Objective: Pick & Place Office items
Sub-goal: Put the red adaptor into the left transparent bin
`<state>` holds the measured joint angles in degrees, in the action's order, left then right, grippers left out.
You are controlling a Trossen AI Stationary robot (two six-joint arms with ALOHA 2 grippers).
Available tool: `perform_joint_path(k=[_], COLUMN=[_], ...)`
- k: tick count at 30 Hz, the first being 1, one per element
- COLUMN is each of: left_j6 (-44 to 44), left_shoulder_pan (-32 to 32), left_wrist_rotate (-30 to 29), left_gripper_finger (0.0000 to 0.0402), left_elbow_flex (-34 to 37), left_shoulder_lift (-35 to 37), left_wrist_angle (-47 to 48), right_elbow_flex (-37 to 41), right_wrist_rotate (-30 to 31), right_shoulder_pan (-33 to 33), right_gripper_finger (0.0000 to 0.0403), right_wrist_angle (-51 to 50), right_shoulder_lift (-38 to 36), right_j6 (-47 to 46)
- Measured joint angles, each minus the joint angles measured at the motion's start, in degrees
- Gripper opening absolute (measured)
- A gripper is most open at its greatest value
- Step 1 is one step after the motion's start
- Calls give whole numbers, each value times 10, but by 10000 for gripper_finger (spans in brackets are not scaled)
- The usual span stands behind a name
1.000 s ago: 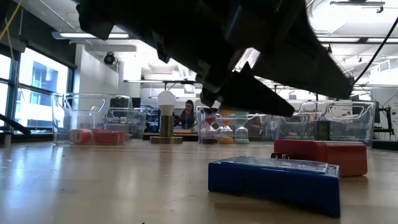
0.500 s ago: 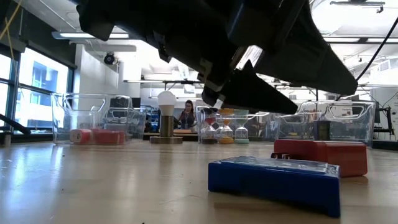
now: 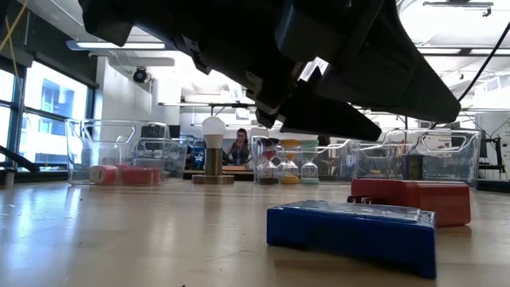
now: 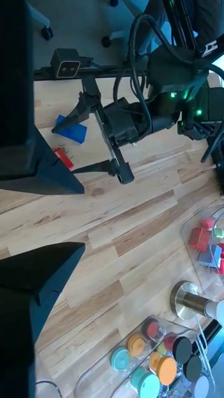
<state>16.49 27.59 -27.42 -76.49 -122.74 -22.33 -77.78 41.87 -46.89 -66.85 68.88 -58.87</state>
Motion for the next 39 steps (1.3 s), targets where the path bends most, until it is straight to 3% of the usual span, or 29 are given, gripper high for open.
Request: perform_joint_path(k=[28,39], left_j6=[27,46], left_shoulder_pan=[-5,-7], left_wrist_rotate=[-13,-13], left_gripper_finger=[355,355], left_elbow_flex=[-1,0], left_shoulder_lift=[-33,-47], left_wrist_angle=[-22,-5], right_elbow_flex=[1,65], right_wrist_rotate=[6,12], right_shoulder_pan=[0,0], right_gripper_finger=[121,121], right_wrist_angle=[2,38], right_shoulder_lift=[0,1], right_j6=[1,-28])
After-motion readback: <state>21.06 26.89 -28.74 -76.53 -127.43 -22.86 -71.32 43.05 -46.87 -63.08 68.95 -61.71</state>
